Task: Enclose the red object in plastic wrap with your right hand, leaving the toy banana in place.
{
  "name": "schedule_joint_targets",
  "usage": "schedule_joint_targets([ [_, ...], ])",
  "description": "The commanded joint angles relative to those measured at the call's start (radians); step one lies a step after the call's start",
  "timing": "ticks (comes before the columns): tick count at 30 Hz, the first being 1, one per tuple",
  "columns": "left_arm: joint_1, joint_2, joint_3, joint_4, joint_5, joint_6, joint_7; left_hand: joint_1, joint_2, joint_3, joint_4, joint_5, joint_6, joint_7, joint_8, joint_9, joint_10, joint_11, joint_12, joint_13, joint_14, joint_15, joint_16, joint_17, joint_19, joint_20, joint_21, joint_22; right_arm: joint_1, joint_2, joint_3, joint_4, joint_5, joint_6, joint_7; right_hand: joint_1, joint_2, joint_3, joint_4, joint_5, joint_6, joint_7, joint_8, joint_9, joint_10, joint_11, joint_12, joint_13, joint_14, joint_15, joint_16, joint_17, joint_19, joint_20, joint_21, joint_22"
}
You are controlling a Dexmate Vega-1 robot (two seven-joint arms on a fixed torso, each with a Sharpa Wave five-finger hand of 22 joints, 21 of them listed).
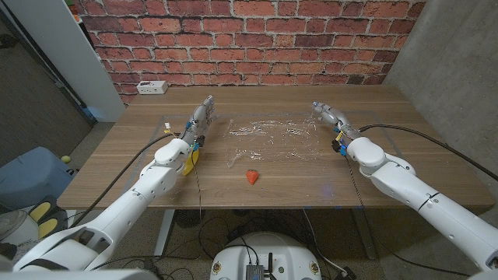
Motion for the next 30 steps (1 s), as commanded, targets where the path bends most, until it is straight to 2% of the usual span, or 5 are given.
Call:
schedule_joint_targets([
  [1, 0.024, 0.018, 0.002, -0.051, 0.004, 0.015, 0.013, -0.004, -0.004, 0.004, -0.001, 0.005, -0.006, 0.005, 0.004, 0.005, -0.052, 0.011, 0.003, 0.004, -0.046, 0.019, 0.010, 0.005, -0.126, 0.019, -0.002, 0.005, -0.038, -0.068, -0.015, -0.143, -0.107, -0.094, -0.030, 0.012, -0.002, 0.010, 0.002, 0.006, 0.012, 0.001, 0.007, 0.001, 0.014, -0.001, 0.010, 0.002, 0.009, -0.002, 0.004, 0.003, 0.008, -0.002, 0.006, 0.005],
  [5, 0.029, 0.019, 0.003, -0.060, 0.007, 0.011, 0.015, -0.008, -0.004, 0.003, 0.000, 0.005, -0.008, 0.032, 0.003, 0.005, -0.044, 0.000, 0.008, 0.005, -0.042, 0.004, 0.012, 0.006, -0.118, 0.017, -0.002, 0.006, -0.052, -0.086, -0.014, -0.180, -0.135, -0.111, -0.032, 0.019, -0.004, 0.014, -0.001, 0.005, 0.020, -0.001, 0.007, 0.001, 0.024, -0.003, 0.011, 0.002, 0.019, -0.006, 0.006, 0.002, 0.021, -0.021, 0.010, 0.005],
  [10, 0.036, 0.021, 0.006, -0.064, 0.017, -0.006, 0.010, 0.000, -0.001, 0.010, -0.015, 0.007, -0.002, 0.114, 0.004, 0.004, -0.011, -0.029, 0.015, 0.004, -0.016, -0.067, 0.012, 0.001, -0.071, -0.128, -0.002, 0.003, -0.071, -0.114, -0.018, -0.229, -0.184, -0.139, -0.037, 0.030, -0.006, 0.020, -0.004, 0.004, 0.048, 0.013, 0.010, 0.001, 0.039, 0.001, 0.009, 0.003, 0.030, -0.025, 0.006, 0.002, 0.025, -0.068, 0.009, 0.004],
  [13, 0.042, 0.024, 0.005, -0.075, 0.015, -0.003, 0.012, 0.002, 0.000, 0.012, -0.019, 0.007, -0.006, 0.144, 0.003, 0.004, -0.020, -0.008, 0.010, 0.004, -0.025, -0.065, 0.007, 0.000, -0.067, -0.159, -0.007, 0.002, -0.087, -0.124, -0.017, -0.257, -0.205, -0.152, -0.042, 0.035, -0.007, 0.023, -0.006, 0.005, 0.065, 0.020, 0.014, 0.001, 0.048, 0.006, 0.009, 0.003, 0.038, -0.036, 0.007, 0.001, 0.031, -0.081, 0.011, 0.003],
  [30, 0.095, 0.059, 0.000, -0.161, 0.020, 0.022, 0.042, 0.003, 0.003, 0.013, -0.023, 0.006, -0.019, 0.173, -0.001, 0.004, -0.032, -0.002, 0.005, 0.005, -0.033, -0.061, 0.005, 0.000, -0.071, -0.157, -0.017, 0.001, -0.125, -0.190, -0.046, -0.416, -0.334, -0.276, 0.007, 0.047, -0.015, 0.026, -0.012, 0.003, 0.086, 0.006, 0.012, 0.002, 0.078, -0.007, 0.012, 0.003, 0.059, -0.037, 0.009, 0.000, 0.047, -0.048, 0.013, 0.003],
])
